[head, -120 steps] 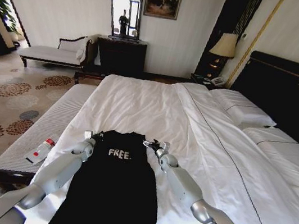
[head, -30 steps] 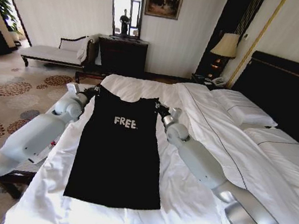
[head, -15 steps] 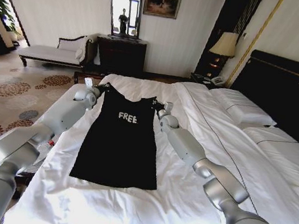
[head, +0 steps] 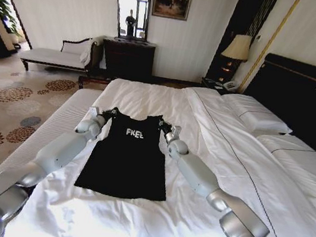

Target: Fold the clothes on the bed.

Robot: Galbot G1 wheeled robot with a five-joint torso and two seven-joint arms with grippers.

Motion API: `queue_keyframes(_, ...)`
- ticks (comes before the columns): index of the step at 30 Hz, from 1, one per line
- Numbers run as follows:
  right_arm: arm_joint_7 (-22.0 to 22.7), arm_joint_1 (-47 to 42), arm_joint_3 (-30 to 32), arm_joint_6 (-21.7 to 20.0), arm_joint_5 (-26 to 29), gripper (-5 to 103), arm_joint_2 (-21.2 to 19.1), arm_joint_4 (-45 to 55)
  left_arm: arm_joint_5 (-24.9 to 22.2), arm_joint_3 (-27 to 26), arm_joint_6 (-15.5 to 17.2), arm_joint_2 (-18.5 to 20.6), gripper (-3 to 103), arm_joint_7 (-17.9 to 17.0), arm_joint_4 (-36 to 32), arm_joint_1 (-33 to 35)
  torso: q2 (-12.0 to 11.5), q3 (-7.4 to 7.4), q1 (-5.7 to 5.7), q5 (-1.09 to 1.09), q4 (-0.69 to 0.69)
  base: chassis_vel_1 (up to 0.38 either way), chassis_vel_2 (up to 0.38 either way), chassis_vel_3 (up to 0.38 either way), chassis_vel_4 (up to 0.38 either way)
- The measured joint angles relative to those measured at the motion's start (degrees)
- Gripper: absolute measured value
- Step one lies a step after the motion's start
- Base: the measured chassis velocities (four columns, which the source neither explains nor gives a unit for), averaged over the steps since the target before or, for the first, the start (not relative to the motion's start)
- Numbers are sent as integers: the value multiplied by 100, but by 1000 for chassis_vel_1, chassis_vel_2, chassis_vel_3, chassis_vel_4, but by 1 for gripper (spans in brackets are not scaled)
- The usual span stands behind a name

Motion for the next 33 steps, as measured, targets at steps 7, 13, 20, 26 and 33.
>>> queue_keyframes(7, 73, -1430, 328, 234, -830, 1, -503, 1241, 442, -981, -124, 459, 2, -30, -1334, 2087, 0, 0, -1, 2, -1, 0, 0, 0, 0)
queue_keyframes(13, 93, -2412, 579, 321, -1185, 1, -786, 1947, 714, -1523, -365, 549, 2, -10, -2054, 3150, 2, 0, -1, 1, -2, 0, 0, 0, 0)
queue_keyframes(20, 64, -3621, 1063, 488, -1768, 1, -967, 2583, 921, -2272, -485, 427, 2, 132, -2675, 4494, 2, 0, 0, 1, -3, 0, 0, 0, 0)
queue_keyframes(26, 27, -4045, 1235, 567, -2018, 1, -952, 2698, 1021, -2758, -636, 393, 2, 307, -2721, 5292, 2, 1, 0, 2, -1, 0, 0, 0, 0)
queue_keyframes(33, -4, -4454, 1282, 642, -2311, 1, -925, 2766, 995, -3118, -737, 256, 2, 419, -2908, 5941, 1, 1, 1, 0, -1, 0, 0, 0, 0)
